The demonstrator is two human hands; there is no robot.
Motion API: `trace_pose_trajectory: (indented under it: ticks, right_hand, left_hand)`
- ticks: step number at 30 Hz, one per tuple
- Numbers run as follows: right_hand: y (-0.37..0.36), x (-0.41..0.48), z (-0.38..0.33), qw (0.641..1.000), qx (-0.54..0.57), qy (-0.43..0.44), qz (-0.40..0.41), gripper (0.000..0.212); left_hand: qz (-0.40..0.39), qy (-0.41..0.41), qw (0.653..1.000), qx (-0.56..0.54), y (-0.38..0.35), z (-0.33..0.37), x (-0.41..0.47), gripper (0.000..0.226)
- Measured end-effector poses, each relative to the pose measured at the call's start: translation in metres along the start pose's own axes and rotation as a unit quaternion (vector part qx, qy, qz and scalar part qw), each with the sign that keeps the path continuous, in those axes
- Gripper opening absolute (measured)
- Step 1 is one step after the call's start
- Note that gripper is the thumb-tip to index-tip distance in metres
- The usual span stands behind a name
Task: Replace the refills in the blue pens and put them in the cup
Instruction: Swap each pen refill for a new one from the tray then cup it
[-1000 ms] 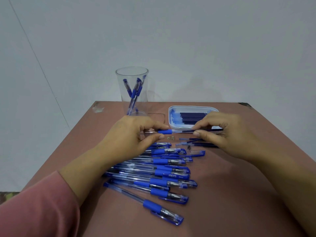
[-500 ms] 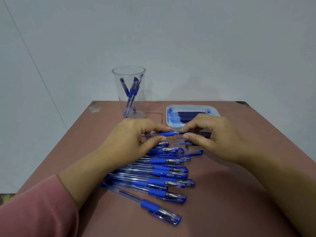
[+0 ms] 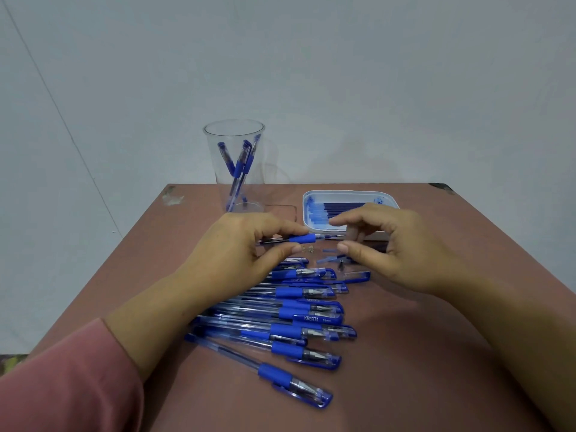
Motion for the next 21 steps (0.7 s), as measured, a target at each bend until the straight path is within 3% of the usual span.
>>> trace_pose_trajectory:
  ticks: [4, 13, 17, 21]
  right_hand:
    - [0.004, 0.001, 0.001, 1.0, 0.001, 0.005, 0.019, 0.013]
    - [-0.004, 0.003, 0.026, 0.991, -0.12, 0.013, -0.061, 0.04]
    - [-0.02, 0.004, 0.036, 0.978, -0.164, -0.006, -0.129, 0.03]
    - [-0.026, 0.007, 0.034, 0.974, -0.172, -0.011, -0.146, 0.023]
  left_hand:
    - [-0.001, -0.001, 1.0, 0.001, 0.001, 0.001, -0.001, 0.027]
    - [-0.008, 0.009, 1.0, -0.002, -0.001, -0.003, 0.0, 0.028]
    - [-0.011, 0.005, 1.0, -0.003, -0.002, -0.001, 0.001, 0.031]
    - [-0.01, 0.005, 1.0, -0.001, -0.001, -0.001, 0.001, 0.029]
Point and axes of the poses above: each hand's wrist, its own x-axis towards the middle knuckle, its own y-axis out of the back of the hand, z = x × y, the point moved 10 cm from there along x, towards the middle knuckle, and after that the axes turned 2 degrees about -z, right-handed, at the moved point
